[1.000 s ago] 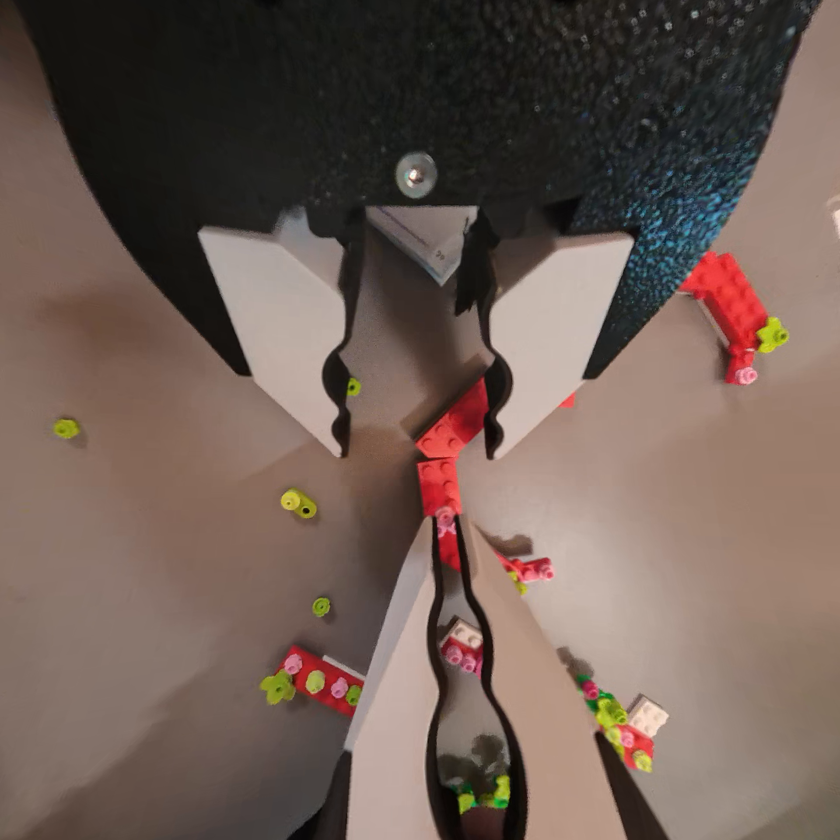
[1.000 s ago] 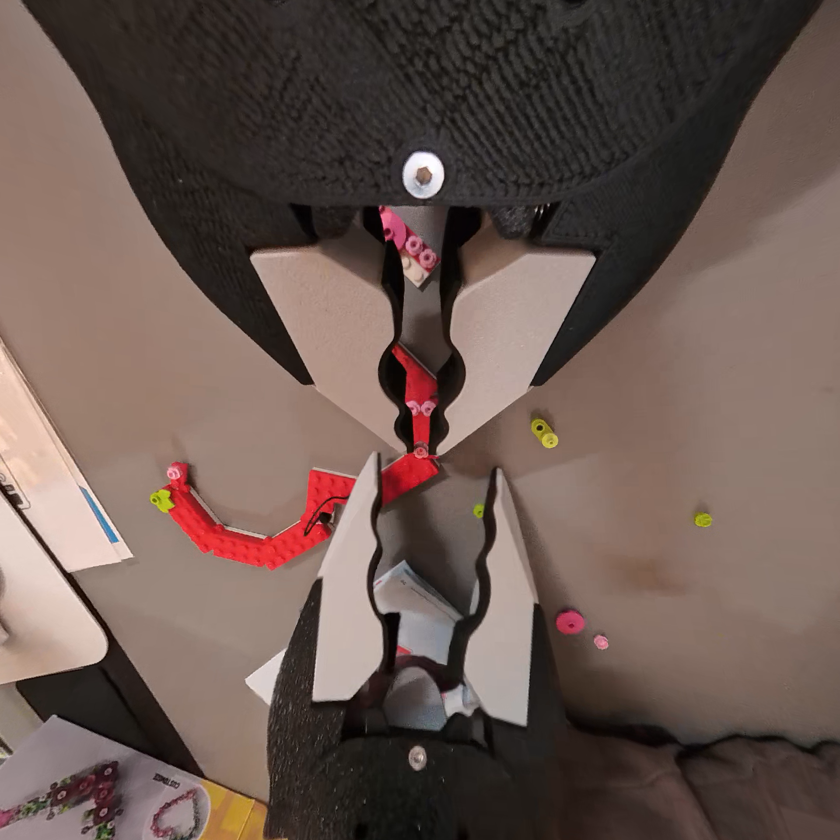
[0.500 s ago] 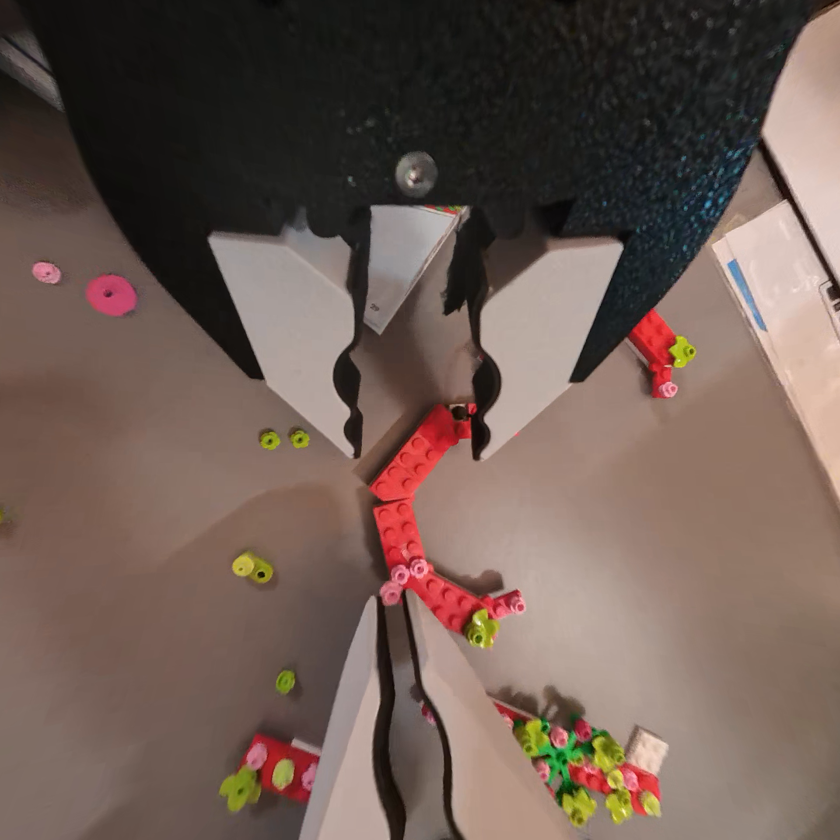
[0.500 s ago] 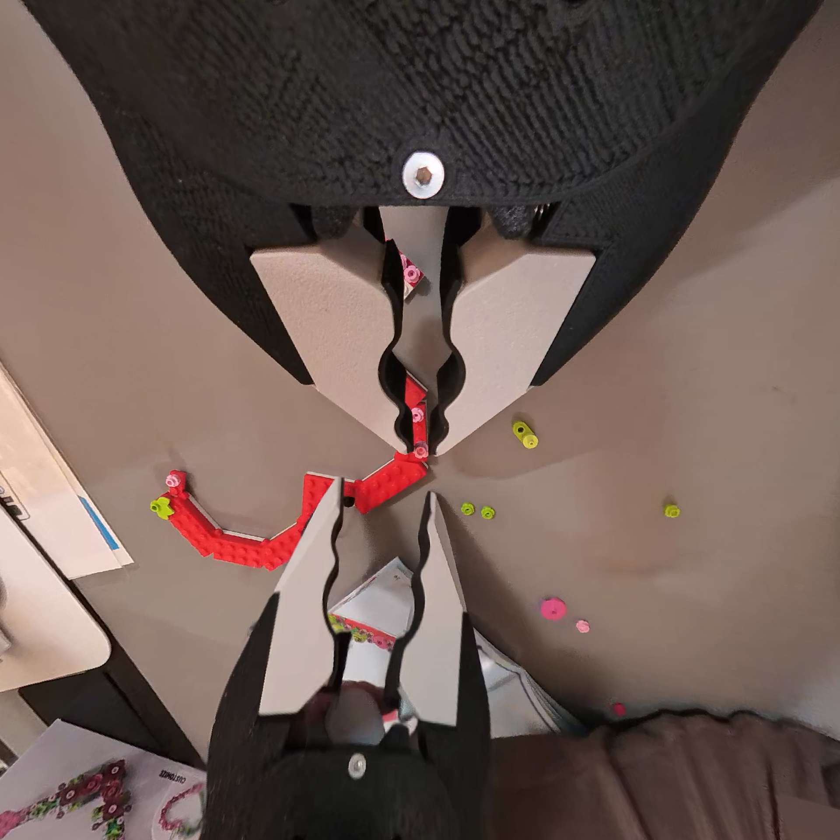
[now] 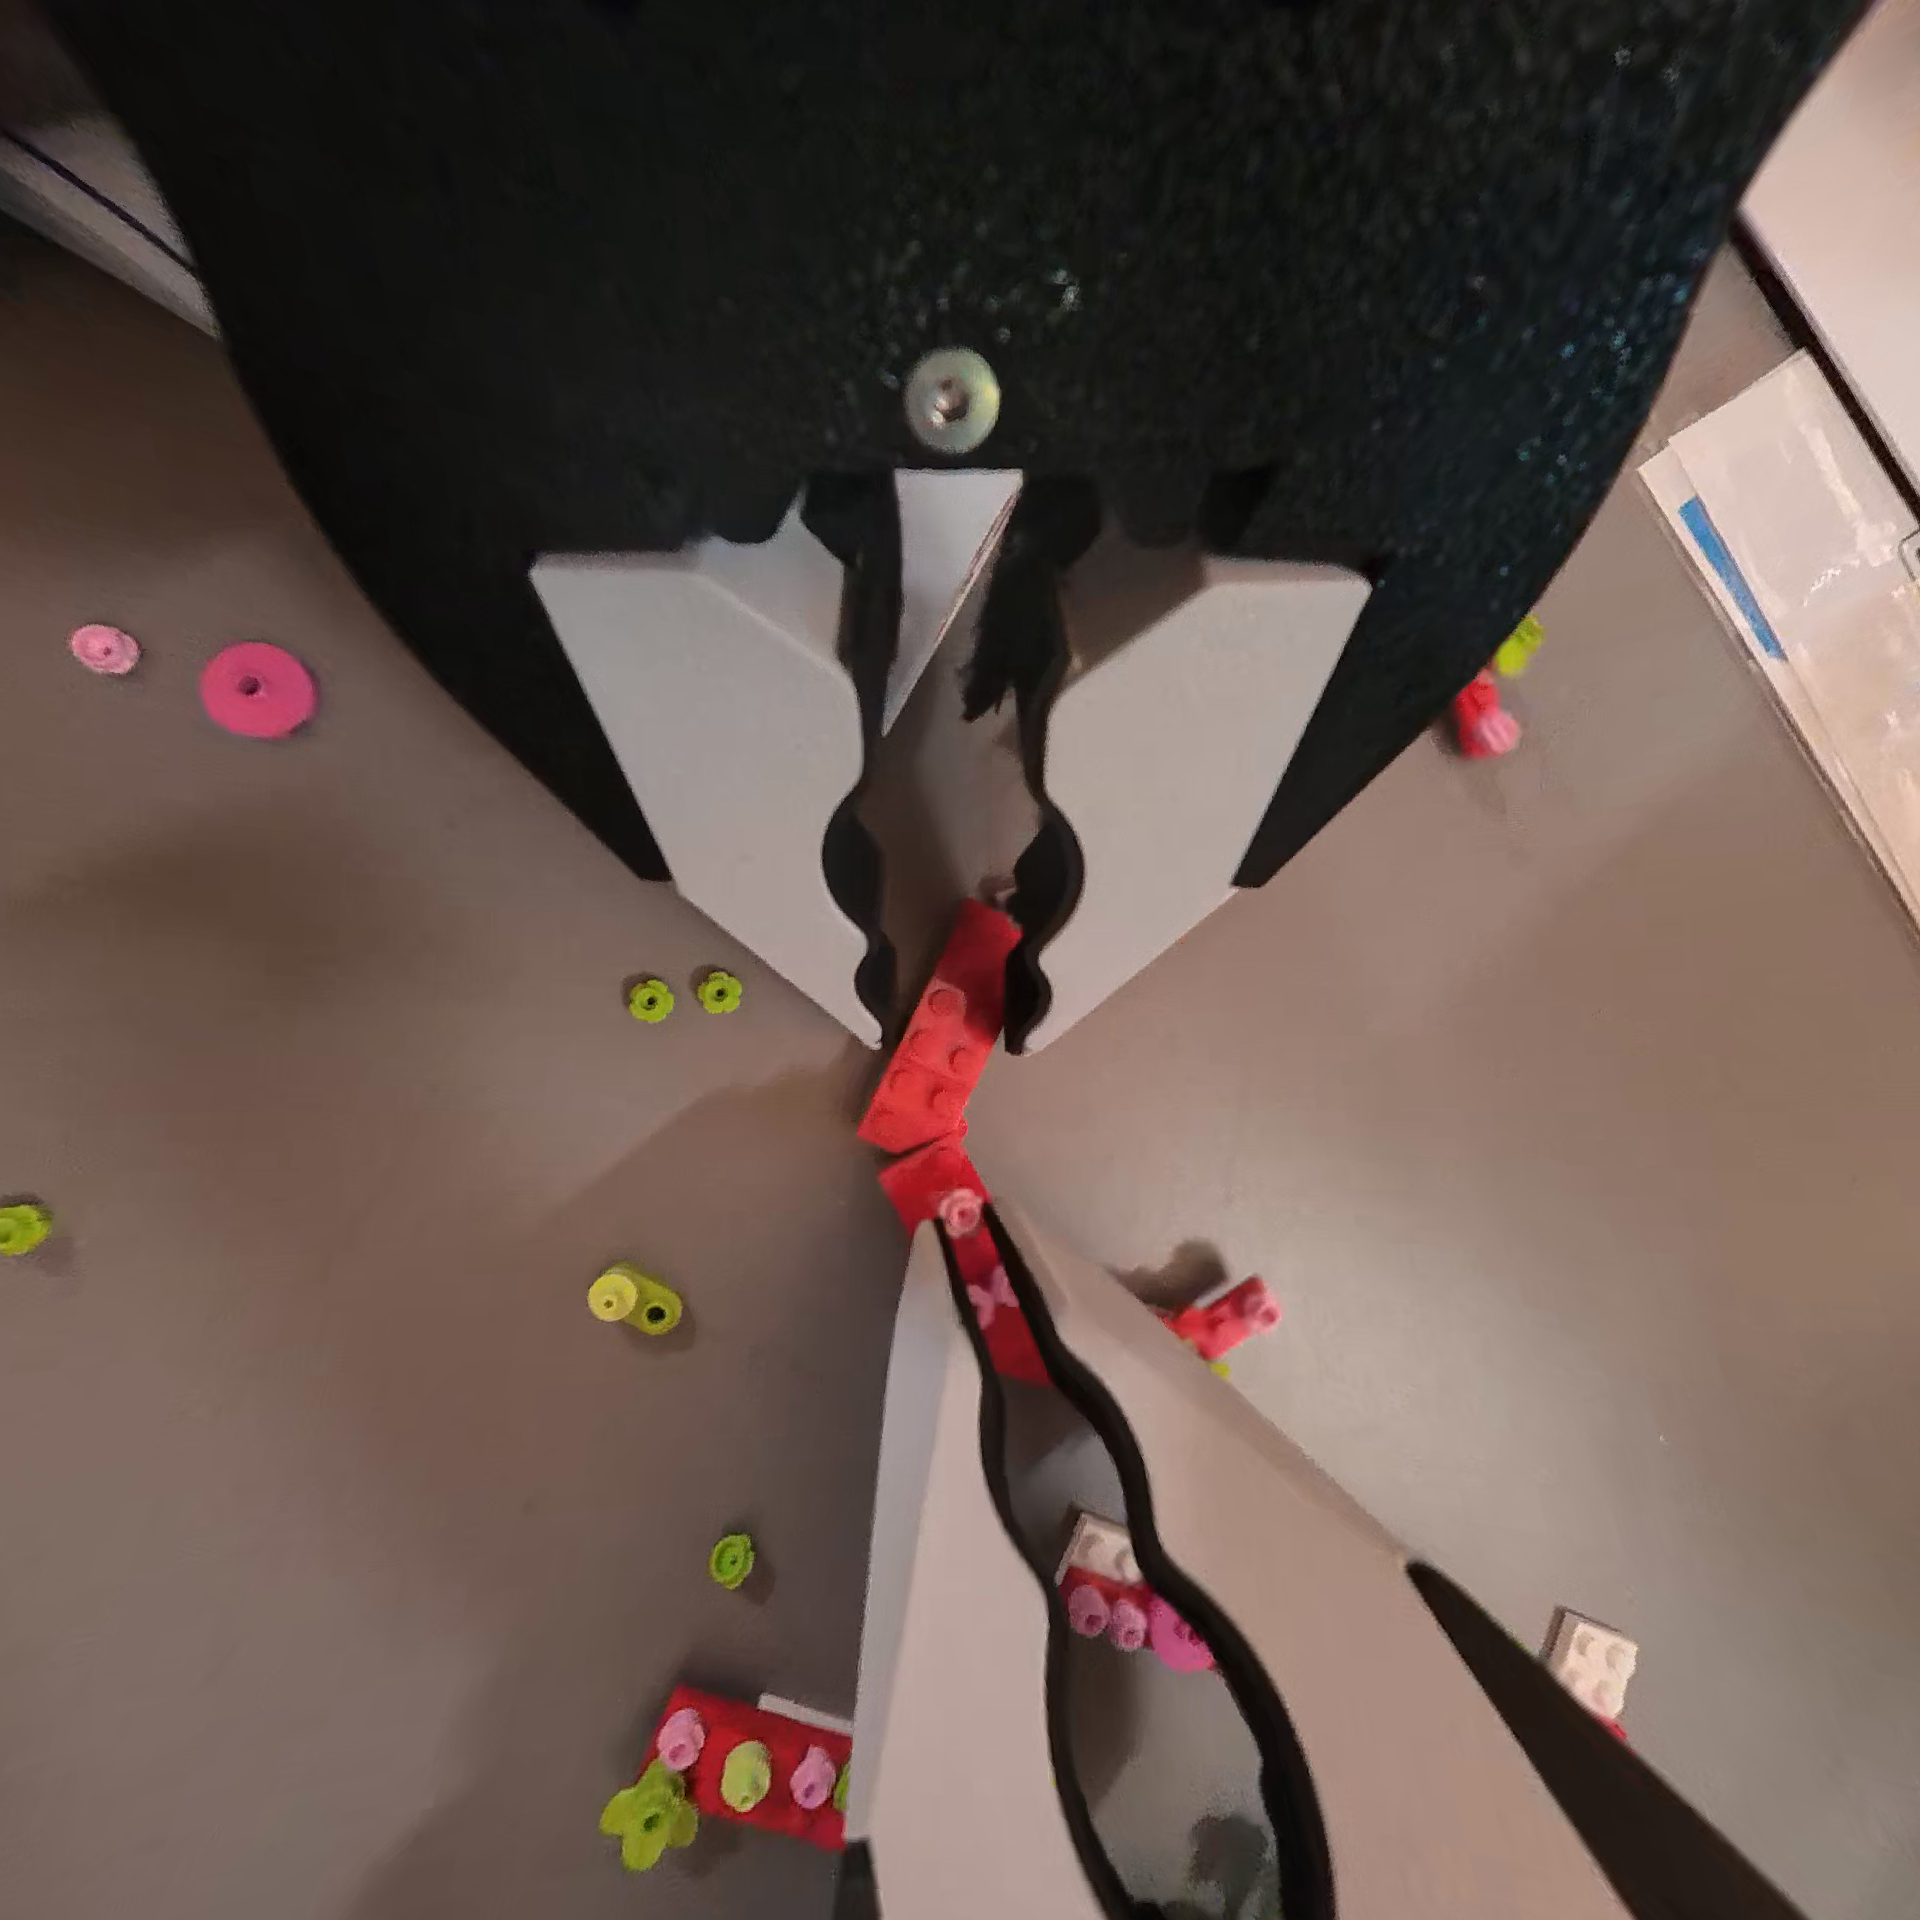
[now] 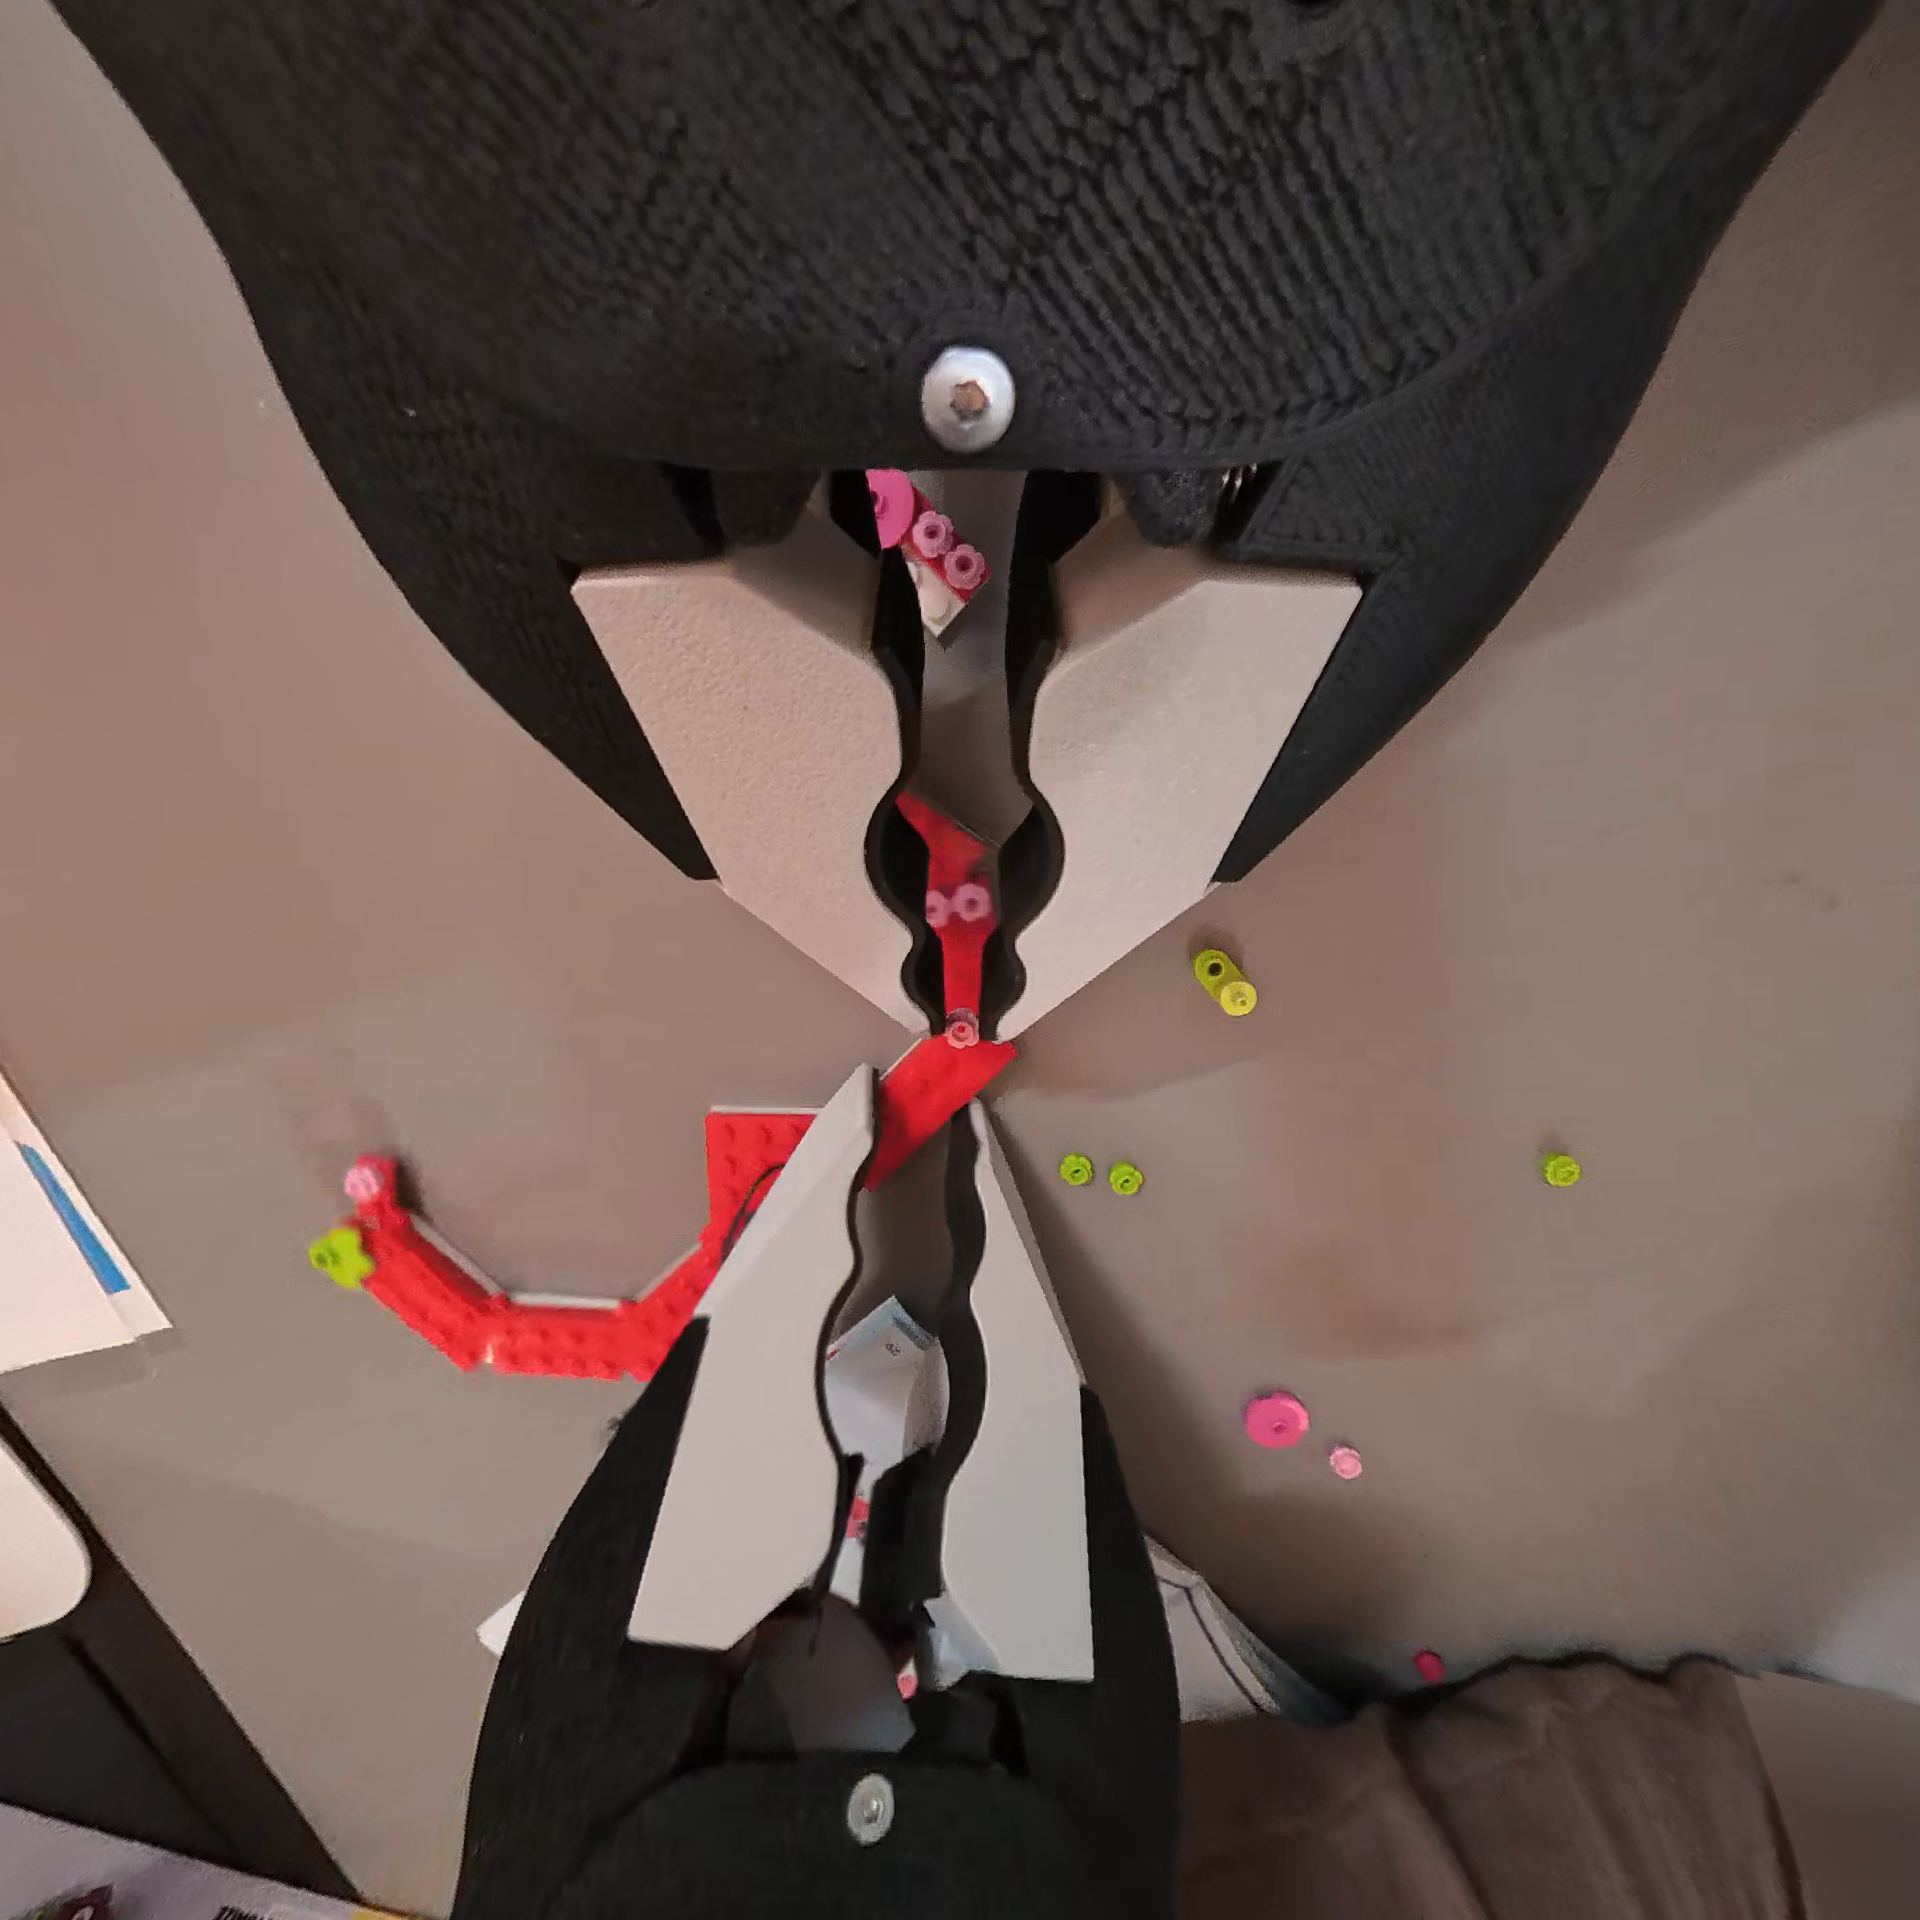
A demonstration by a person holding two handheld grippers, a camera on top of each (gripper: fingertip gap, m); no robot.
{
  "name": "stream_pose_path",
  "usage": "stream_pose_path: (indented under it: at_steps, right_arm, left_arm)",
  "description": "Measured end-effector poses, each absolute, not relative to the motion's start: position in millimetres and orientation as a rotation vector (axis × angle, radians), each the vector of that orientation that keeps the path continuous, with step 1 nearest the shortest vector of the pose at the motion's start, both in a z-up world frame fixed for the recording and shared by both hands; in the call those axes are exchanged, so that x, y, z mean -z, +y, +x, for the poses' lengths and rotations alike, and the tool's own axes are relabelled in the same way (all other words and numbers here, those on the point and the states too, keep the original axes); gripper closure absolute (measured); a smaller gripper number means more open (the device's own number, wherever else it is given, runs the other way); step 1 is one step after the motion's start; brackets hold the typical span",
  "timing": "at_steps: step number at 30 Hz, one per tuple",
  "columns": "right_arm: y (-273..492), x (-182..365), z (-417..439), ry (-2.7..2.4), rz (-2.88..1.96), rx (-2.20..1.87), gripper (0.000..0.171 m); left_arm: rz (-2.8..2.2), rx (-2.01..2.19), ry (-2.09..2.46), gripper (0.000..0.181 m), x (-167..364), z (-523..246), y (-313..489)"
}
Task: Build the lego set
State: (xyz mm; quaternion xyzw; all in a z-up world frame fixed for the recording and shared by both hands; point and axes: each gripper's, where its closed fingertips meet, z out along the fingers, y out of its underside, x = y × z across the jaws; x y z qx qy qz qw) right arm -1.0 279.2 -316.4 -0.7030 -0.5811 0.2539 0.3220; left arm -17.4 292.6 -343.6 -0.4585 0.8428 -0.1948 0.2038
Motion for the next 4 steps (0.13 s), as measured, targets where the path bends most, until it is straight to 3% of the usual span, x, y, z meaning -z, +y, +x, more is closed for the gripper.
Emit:
stream_pose_path:
  at_steps: [1, 4]
  right_arm:
    - [278.7, 317.4, -1.2, -1.535, -1.85, -0.671, 0.166]
    - [277.9, 319.5, -1.3, -1.561, -1.868, -0.674, 0.166]
  left_arm:
    - [-1.267, 0.534, 2.359, 0.165, 343.3, -17.5, 292.0]
    - [-1.265, 0.539, 2.368, 0.167, 343.3, -17.5, 290.2]
